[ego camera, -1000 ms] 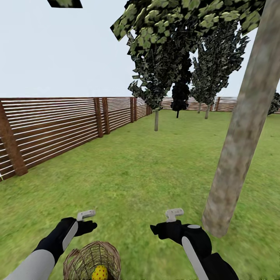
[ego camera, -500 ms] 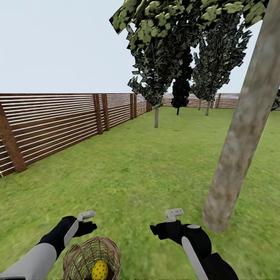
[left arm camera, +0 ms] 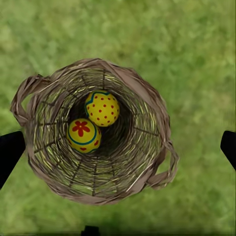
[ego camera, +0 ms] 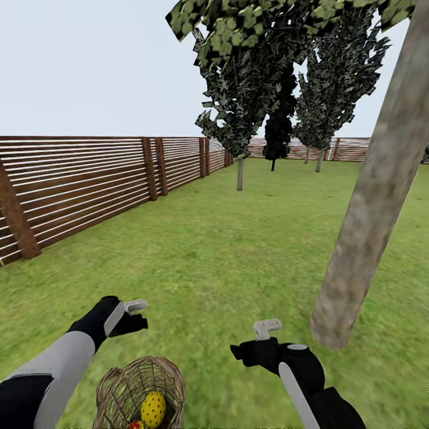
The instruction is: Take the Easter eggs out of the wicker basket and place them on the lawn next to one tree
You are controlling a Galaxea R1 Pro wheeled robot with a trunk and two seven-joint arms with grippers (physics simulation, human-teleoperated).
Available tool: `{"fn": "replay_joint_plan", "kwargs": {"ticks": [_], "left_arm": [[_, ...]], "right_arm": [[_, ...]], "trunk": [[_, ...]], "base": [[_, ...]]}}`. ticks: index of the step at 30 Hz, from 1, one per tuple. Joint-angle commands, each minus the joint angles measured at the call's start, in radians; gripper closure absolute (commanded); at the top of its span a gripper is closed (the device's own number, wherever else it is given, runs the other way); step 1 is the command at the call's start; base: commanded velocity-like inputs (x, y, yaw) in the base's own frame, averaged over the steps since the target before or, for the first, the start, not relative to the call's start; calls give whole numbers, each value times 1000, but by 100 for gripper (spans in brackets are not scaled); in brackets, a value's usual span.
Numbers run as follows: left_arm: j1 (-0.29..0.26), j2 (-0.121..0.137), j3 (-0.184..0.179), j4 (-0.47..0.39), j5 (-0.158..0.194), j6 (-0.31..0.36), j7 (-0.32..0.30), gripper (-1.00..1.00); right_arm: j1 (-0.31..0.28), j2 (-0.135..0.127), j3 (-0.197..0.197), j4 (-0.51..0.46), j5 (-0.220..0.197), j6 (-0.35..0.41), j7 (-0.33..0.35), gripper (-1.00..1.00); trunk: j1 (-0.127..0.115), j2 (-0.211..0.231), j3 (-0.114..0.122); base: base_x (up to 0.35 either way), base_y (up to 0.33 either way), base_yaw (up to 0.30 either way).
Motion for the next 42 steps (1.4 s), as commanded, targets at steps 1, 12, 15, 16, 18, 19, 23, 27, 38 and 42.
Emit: {"fn": "replay_joint_plan", "kwargs": {"ticks": [1,12,15,16,18,19,23,27,38,42], "left_arm": [[-13,0,0,1,10,29,11,-100],[-35,17,0,6,11,134,18,-100],[-36,18,0,14,11,139,18,-100],[-36,18,1,19,11,139,18,-100],[-35,18,1,33,12,134,17,-100],[-34,18,0,37,12,129,18,-100],[-33,18,-1,49,10,96,18,-100],[-32,18,-1,54,10,77,18,-100],[-32,17,-2,55,9,36,19,-100],[-32,17,-1,56,8,31,20,-100]], "right_arm": [[-1,0,0,-1,-7,4,-7,-100],[-1,0,-4,-1,-6,4,-8,-100],[-1,0,-4,0,-6,4,-8,-100],[-1,0,-4,0,-6,4,-8,-100],[-1,0,-4,0,-7,4,-8,-100],[-1,0,-3,0,-7,4,-8,-100],[-1,0,-1,-1,-8,4,-8,-100],[-1,0,-1,-1,-8,4,-7,-100],[-1,0,-1,-1,-8,4,-7,-100],[-1,0,-2,-2,-7,4,-7,-100]], "trunk": [[4,-8,-6],[46,-85,-58],[58,-106,-73],[61,-113,-77],[69,-127,-87],[73,-134,-92],[88,-162,-111],[104,-190,-129],[146,-267,-182],[161,-295,-201]], "base": [[0,0,0],[0,0,0],[0,0,0],[0,0,0],[0,0,0],[0,0,0],[0,0,0],[0,0,0],[0,0,0],[0,0,0]]}}
